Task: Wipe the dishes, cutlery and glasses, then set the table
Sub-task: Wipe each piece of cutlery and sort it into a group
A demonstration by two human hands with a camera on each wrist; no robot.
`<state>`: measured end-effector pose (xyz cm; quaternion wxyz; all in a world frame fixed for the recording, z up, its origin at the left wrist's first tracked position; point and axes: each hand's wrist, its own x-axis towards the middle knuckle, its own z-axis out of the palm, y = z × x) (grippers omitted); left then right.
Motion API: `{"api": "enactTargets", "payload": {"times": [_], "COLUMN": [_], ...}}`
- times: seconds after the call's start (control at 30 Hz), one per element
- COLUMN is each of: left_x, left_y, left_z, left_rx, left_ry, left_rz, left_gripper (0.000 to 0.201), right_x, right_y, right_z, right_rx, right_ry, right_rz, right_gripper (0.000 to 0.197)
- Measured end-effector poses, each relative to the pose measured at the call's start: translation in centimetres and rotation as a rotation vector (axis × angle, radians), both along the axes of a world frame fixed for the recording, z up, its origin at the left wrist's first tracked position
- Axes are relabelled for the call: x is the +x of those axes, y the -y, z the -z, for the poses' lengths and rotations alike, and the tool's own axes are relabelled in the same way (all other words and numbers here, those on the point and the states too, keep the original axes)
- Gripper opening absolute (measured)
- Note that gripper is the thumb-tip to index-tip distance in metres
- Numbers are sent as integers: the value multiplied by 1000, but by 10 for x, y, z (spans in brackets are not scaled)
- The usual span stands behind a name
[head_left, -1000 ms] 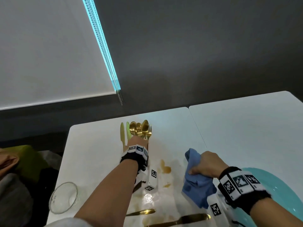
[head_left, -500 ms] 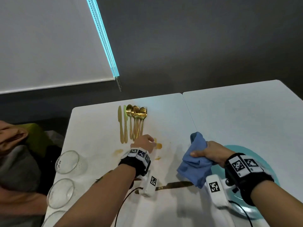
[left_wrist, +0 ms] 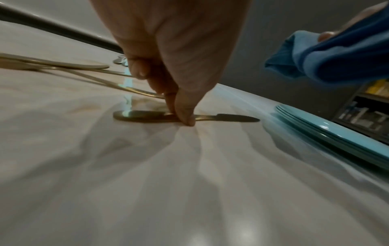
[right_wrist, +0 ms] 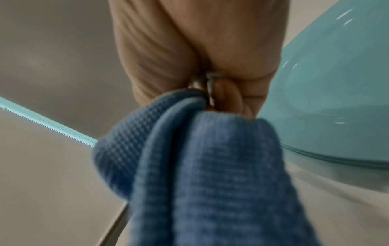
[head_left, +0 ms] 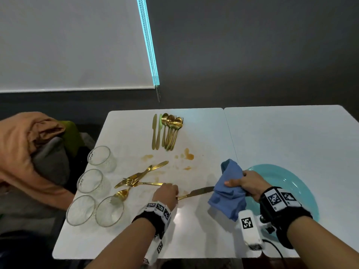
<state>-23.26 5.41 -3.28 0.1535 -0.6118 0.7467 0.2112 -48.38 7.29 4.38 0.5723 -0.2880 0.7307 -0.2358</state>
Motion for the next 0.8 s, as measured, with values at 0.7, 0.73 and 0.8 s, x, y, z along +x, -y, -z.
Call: {"api": "enactTargets", "payload": {"times": [0.7, 0.73, 0.8], "left_x": [-29, -34, -48], "left_y": [-15, -16, -14], "left_z": [-42, -51, -65], "left_rx": [145, 147, 151], "left_ry": [-285, -352, -387], "left_rz": [-296, -279, -187], "left_gripper": [21, 18, 17], "right_x": [14, 20, 34], "right_y": [-23, -21, -17], "right_z": [37, 37, 33], "right_rx": [50, 49, 27], "right_ry": [314, 347, 402], "right_rz": [404, 417, 373], "right_gripper": [24, 26, 26]}}
